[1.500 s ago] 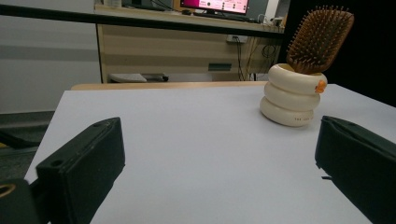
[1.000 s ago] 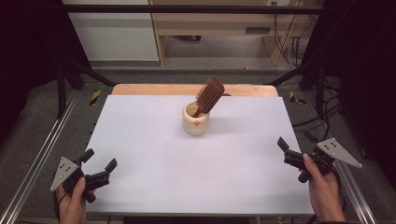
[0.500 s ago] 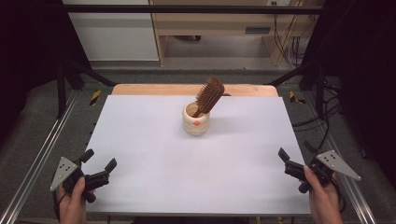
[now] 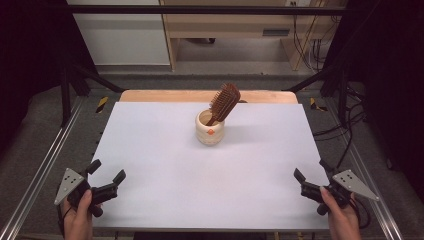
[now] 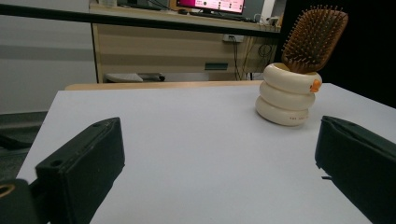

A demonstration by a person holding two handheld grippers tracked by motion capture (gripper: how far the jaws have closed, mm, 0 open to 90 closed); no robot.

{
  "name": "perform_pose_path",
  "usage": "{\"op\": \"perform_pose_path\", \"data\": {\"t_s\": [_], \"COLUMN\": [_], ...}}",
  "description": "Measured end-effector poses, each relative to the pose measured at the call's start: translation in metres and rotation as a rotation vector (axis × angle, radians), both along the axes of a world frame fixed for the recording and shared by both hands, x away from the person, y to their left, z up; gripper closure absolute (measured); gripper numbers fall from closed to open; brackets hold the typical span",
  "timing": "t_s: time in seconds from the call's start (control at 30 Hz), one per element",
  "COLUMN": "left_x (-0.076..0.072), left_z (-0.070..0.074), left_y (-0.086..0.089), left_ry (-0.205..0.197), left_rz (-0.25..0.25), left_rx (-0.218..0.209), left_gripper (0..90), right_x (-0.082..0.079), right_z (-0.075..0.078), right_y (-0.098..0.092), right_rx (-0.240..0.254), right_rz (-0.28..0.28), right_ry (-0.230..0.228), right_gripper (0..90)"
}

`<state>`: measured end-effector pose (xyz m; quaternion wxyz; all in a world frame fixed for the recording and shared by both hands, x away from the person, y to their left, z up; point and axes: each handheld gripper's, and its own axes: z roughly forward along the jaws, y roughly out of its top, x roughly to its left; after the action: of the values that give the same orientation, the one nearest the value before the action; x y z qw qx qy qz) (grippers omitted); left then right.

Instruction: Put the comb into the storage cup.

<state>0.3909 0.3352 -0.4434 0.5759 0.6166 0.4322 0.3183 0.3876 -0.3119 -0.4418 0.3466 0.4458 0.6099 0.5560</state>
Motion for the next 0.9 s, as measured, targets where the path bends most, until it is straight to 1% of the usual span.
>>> {"op": "perform_pose_path", "data": {"t_s": [0.3,0.5,0.9], "left_x": [0.000,0.000,0.001], "left_z": [0.000,0.000,0.000], "left_y": [0.000,0.000,-0.001], "left_ry": [0.000,0.001,0.001], "left_rz": [-0.001,-0.004,-0.010], "left_rx": [0.000,0.002,0.005], "left_gripper": [1.5,1.5,1.5], "right_x": [0.000,0.001,0.003], "right_z": [-0.007,-0.012,-0.015], "right_y": [0.010,0.017,0.026], "right_rx": [-0.018,-0.021,-0.040], "right_rz": [0.032,0.061,0.111], "right_ry": [0.012,0.029,0.050], "right_gripper": [2.7,2.6,2.8]}}
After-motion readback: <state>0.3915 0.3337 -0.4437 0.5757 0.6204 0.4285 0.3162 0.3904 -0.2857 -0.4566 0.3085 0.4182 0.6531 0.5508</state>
